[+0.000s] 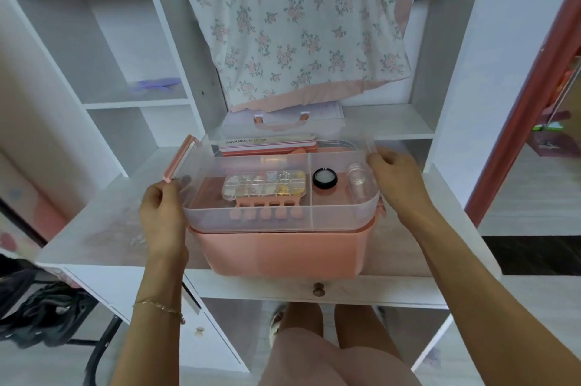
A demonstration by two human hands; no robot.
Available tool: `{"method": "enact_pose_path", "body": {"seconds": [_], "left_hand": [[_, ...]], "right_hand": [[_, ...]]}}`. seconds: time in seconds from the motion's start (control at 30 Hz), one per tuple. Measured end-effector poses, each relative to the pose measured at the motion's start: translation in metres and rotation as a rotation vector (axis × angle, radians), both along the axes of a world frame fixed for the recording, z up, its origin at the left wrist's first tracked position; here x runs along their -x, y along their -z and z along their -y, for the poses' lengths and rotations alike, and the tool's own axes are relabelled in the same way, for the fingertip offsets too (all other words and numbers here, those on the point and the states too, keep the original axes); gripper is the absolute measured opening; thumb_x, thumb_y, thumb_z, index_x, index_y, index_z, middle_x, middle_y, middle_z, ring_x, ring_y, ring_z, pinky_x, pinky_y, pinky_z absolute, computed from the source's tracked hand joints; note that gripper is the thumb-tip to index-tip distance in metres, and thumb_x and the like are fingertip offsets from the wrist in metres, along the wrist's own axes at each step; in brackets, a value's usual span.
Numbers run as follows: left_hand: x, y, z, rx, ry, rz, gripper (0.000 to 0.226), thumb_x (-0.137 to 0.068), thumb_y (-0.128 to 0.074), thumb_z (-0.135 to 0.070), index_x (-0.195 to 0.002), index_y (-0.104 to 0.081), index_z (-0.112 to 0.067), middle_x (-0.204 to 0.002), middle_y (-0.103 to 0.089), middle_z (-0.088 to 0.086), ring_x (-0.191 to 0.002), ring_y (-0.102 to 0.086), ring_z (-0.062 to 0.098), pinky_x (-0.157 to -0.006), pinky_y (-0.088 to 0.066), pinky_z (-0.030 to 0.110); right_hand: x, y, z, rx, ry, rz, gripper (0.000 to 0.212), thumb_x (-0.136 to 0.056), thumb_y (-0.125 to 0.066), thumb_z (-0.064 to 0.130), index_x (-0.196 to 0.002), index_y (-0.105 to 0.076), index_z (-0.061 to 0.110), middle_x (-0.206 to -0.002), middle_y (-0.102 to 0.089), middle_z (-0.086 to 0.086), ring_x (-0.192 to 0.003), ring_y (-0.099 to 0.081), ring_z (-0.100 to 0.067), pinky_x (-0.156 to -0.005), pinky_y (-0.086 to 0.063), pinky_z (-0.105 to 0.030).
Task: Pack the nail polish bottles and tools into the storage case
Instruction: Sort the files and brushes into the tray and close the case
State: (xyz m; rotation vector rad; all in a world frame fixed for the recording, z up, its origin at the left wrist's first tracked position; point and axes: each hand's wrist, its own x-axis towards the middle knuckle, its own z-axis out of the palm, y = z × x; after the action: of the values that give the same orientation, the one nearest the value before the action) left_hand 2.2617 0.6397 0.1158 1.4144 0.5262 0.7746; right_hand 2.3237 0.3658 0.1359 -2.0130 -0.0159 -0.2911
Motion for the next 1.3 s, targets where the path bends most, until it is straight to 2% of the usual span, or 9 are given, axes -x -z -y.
{"method": "enact_pose_path", "body": {"seconds": [0.1, 0.23, 0.33, 0.57, 0.83, 1.03, 1.1, 1.2, 1.3], "left_hand": [[-0.004, -0.005, -0.01, 0.013, -0.007, 0.003, 0.022, -0.091, -0.038, -0.017, -0.099, -0.058, -0.014, -0.108, -0.064, 0.004, -0.11, -0.059, 0.022, -0.099, -0.044, 0.038], [-0.004, -0.01, -0.015, 0.02, -0.034, -0.006, 0.02, -0.089, -0.041, -0.021, -0.088, -0.06, -0.024, -0.114, -0.064, 0.005, -0.106, -0.058, 0.018, -0.099, -0.043, 0.035], [-0.004, -0.012, -0.019, 0.039, -0.046, 0.017, 0.021, -0.088, -0.041, -0.019, -0.093, -0.061, -0.02, -0.112, -0.065, 0.006, -0.102, -0.06, 0.016, -0.095, -0.044, 0.031], [-0.002, -0.001, -0.02, 0.008, -0.041, 0.009, 0.027, -0.089, -0.037, -0.018, -0.104, -0.06, -0.016, -0.108, -0.065, 0.004, -0.108, -0.06, 0.019, -0.099, -0.043, 0.032], [-0.002, -0.001, -0.015, 0.022, -0.03, 0.032, 0.029, -0.091, -0.036, -0.015, -0.106, -0.061, -0.012, -0.11, -0.066, 0.008, -0.104, -0.063, 0.018, -0.093, -0.047, 0.028], [0.014, 0.004, -0.006, -0.013, -0.084, -0.021, 0.038, -0.094, -0.028, -0.044, -0.104, -0.062, -0.031, -0.115, -0.062, -0.007, -0.109, -0.055, 0.014, -0.098, -0.04, 0.031], [0.024, 0.009, 0.001, 0.014, -0.087, 0.016, 0.03, -0.092, -0.03, -0.045, -0.096, -0.06, -0.043, -0.112, -0.06, -0.014, -0.107, -0.054, 0.01, -0.093, -0.04, 0.027], [0.029, 0.017, 0.009, 0.044, -0.066, 0.05, 0.033, -0.096, -0.03, -0.042, -0.114, -0.057, -0.036, -0.122, -0.058, -0.009, -0.109, -0.054, 0.005, -0.089, -0.04, 0.021], [0.028, 0.021, 0.013, 0.024, -0.046, 0.032, 0.042, -0.098, -0.026, -0.043, -0.13, -0.048, -0.027, -0.132, -0.051, -0.006, -0.121, -0.048, 0.011, -0.096, -0.036, 0.023]], "right_hand": [[-0.006, -0.005, -0.012, 0.072, -0.05, 0.014, 0.035, -0.089, -0.04, 0.023, -0.055, -0.046, 0.018, -0.054, -0.047, 0.0, -0.053, -0.043, -0.015, -0.055, -0.034, -0.029], [-0.009, -0.012, -0.019, 0.16, -0.048, 0.04, 0.036, -0.086, -0.045, 0.02, -0.052, -0.035, 0.012, -0.046, -0.032, 0.001, -0.046, -0.03, -0.014, -0.047, -0.024, -0.028], [-0.007, -0.013, -0.019, 0.196, -0.033, 0.078, 0.041, -0.085, -0.047, 0.02, -0.048, -0.03, 0.014, -0.042, -0.027, 0.003, -0.043, -0.026, -0.013, -0.045, -0.021, -0.028], [-0.004, -0.004, -0.017, 0.205, -0.031, 0.058, 0.038, -0.086, -0.046, 0.025, -0.062, -0.053, -0.004, -0.05, -0.044, -0.007, -0.049, -0.04, -0.018, -0.057, -0.038, -0.03], [-0.006, 0.002, -0.017, 0.18, 0.003, 0.112, 0.039, -0.085, -0.047, 0.024, -0.049, -0.043, 0.012, -0.04, -0.039, 0.003, -0.04, -0.036, -0.013, -0.052, -0.036, -0.027], [0.004, 0.006, -0.015, -0.018, -0.013, 0.104, 0.05, -0.093, -0.04, 0.029, -0.044, -0.044, 0.02, -0.037, -0.041, 0.006, -0.039, -0.041, -0.006, -0.05, -0.038, -0.022], [0.01, 0.012, -0.012, -0.149, 0.001, 0.071, 0.045, -0.095, -0.037, 0.03, -0.06, -0.061, 0.015, -0.053, -0.061, 0.004, -0.054, -0.058, -0.001, -0.055, -0.049, -0.031], [0.016, 0.022, -0.01, -0.211, 0.092, -0.006, 0.038, -0.096, -0.038, 0.025, -0.1, -0.056, -0.008, -0.103, -0.059, -0.027, -0.093, -0.057, -0.03, -0.087, -0.045, -0.053], [0.018, 0.035, -0.009, -0.295, 0.067, -0.162, 0.033, -0.096, -0.037, 0.022, -0.098, -0.058, -0.004, -0.105, -0.057, -0.028, -0.099, -0.055, -0.037, -0.089, -0.048, -0.045]]}}
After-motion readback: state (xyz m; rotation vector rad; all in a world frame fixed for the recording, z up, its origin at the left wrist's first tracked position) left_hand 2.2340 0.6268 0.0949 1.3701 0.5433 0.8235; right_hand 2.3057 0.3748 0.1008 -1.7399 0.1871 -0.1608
